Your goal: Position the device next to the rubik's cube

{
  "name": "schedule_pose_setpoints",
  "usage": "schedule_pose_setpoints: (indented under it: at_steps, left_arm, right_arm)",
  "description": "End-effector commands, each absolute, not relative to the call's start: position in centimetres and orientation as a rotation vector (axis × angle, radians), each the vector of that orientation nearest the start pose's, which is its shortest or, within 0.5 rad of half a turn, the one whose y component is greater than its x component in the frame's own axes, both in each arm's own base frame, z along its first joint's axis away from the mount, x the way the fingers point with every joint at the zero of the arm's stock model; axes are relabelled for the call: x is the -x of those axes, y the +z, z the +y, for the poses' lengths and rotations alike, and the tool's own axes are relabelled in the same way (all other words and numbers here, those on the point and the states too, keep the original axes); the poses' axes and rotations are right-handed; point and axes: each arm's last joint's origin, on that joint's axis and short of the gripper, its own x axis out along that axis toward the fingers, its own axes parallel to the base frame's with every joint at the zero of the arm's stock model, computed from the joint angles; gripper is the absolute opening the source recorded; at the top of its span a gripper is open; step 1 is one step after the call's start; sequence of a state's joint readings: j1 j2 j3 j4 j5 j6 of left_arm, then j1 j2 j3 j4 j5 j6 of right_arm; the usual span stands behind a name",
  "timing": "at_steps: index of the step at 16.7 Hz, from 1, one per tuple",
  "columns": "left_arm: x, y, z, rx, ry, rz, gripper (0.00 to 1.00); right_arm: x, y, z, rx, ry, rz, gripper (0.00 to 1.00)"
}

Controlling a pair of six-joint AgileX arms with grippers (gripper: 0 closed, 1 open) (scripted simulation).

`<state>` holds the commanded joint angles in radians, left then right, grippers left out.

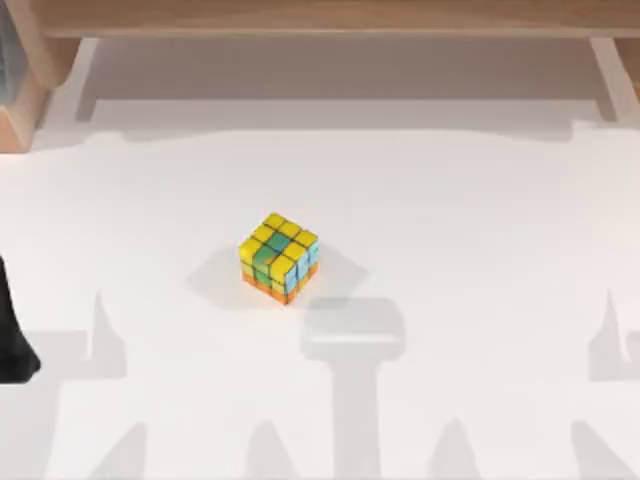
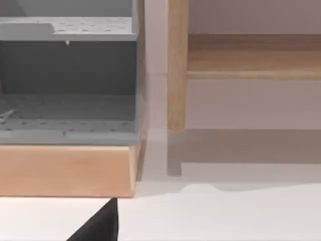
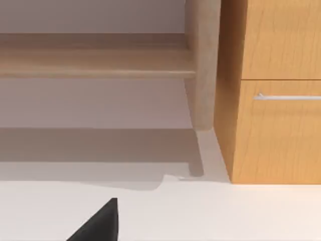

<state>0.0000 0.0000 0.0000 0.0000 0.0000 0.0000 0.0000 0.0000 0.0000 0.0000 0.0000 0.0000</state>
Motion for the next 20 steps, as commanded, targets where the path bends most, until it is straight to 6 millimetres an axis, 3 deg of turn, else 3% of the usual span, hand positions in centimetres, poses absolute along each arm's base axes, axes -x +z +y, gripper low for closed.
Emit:
schedule_pose_setpoints:
  at_steps: [5,10,15,20]
  left_arm:
    - [-10.6,16.0,-0.1,0.000,0.000,0.000,1.00]
    - [-10.6,16.0,-0.1,0.000,0.000,0.000,1.00]
    - [-10.6,16.0,-0.1,0.000,0.000,0.000,1.00]
    - [-10.6,16.0,-0.1,0.000,0.000,0.000,1.00]
  right_arm:
    - [-10.7,16.6,-0.5,0.022,-0.037,0.062,1.00]
    - [-12.2,18.4,-2.4,0.083,-0.163,0.372,1.00]
    - [-15.6,18.7,-6.5,0.063,-0.258,0.853,1.00]
    - [-18.0,17.4,-11.9,-0.051,-0.274,1.245,1.00]
